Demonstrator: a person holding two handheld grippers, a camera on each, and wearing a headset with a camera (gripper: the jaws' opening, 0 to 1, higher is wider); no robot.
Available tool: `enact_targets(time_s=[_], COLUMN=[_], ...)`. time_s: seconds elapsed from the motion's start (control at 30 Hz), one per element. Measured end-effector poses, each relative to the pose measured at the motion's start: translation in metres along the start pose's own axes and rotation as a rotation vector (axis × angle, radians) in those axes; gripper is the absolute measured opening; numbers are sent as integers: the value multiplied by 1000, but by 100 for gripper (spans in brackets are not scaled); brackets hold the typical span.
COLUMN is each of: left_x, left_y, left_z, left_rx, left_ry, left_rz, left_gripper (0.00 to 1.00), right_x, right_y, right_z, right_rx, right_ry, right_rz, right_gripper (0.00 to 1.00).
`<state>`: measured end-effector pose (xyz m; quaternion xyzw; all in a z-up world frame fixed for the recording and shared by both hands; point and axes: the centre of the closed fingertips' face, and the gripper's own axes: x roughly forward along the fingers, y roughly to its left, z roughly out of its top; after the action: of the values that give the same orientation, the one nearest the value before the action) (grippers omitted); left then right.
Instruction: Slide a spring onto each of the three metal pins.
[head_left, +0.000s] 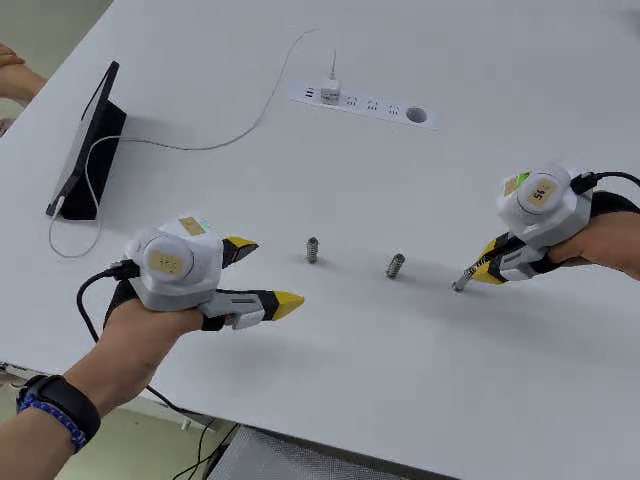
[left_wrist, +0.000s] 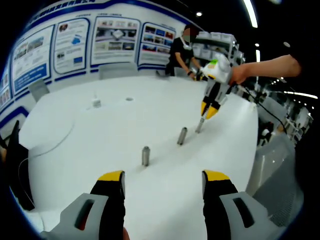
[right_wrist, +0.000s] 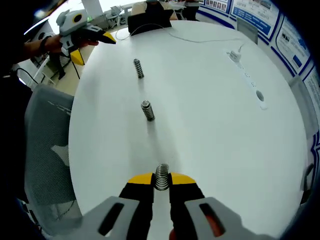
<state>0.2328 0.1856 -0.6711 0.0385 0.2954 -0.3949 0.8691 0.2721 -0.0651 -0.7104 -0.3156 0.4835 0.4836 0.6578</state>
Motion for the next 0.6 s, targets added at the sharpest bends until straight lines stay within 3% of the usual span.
enact_targets(time_s=[0.6], left_x=[-2], left_y=[3], left_z=[-3], left_rx=[-7], left_ry=[1], left_rz=[7], left_gripper=[64], right_x=[12], right_y=[-2], right_z=[4], right_rx=[-22], right_ry=[8], right_rz=[-1], right_gripper=[13])
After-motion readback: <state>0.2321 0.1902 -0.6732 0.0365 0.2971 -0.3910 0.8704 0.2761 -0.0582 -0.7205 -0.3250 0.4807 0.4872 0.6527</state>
